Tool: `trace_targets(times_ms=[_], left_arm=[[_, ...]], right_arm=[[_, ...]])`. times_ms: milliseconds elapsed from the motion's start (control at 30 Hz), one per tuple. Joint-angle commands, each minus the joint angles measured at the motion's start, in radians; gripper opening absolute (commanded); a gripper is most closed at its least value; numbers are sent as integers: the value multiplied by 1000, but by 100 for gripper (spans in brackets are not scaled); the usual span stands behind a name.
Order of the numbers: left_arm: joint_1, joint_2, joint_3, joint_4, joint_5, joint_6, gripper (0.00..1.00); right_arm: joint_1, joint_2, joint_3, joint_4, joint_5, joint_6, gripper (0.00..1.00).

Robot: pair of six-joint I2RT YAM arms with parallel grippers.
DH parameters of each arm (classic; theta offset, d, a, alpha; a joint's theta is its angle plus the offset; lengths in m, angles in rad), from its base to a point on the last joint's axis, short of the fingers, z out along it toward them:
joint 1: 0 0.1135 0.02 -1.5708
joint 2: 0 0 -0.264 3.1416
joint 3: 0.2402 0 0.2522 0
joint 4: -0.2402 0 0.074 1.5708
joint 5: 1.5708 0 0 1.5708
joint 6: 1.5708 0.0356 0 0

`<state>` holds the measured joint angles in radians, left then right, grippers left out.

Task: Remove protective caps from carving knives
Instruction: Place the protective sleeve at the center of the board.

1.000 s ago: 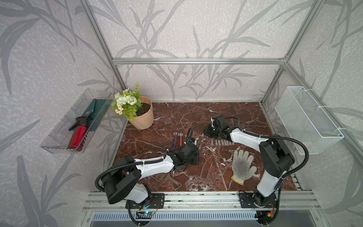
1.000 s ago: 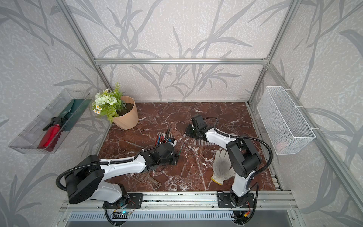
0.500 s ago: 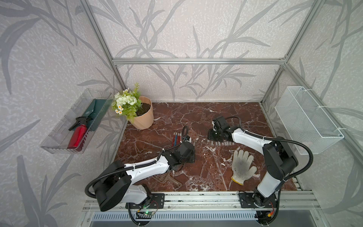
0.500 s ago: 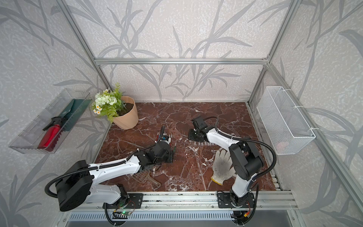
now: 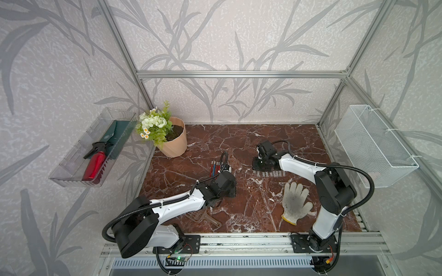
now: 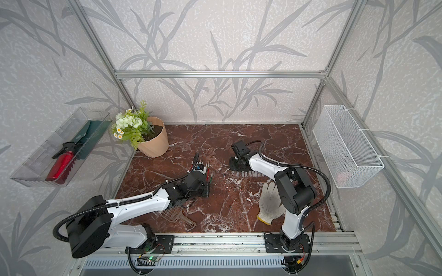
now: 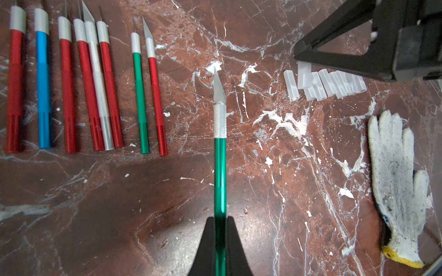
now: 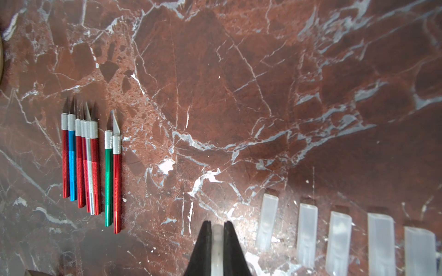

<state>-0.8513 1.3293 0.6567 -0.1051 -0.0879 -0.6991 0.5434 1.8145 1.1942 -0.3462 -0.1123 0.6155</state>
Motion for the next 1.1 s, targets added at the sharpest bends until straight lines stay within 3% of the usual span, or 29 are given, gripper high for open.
trace_targets(times_ms=[0,1067], left_arm=[[6,-24,-5,-7,-19,6,0],[37,-12,-12,30,21,-5,0]], right_arm=[[5,21,32,-22,20,-1,5],[6,121,47,-16,47,11,8]])
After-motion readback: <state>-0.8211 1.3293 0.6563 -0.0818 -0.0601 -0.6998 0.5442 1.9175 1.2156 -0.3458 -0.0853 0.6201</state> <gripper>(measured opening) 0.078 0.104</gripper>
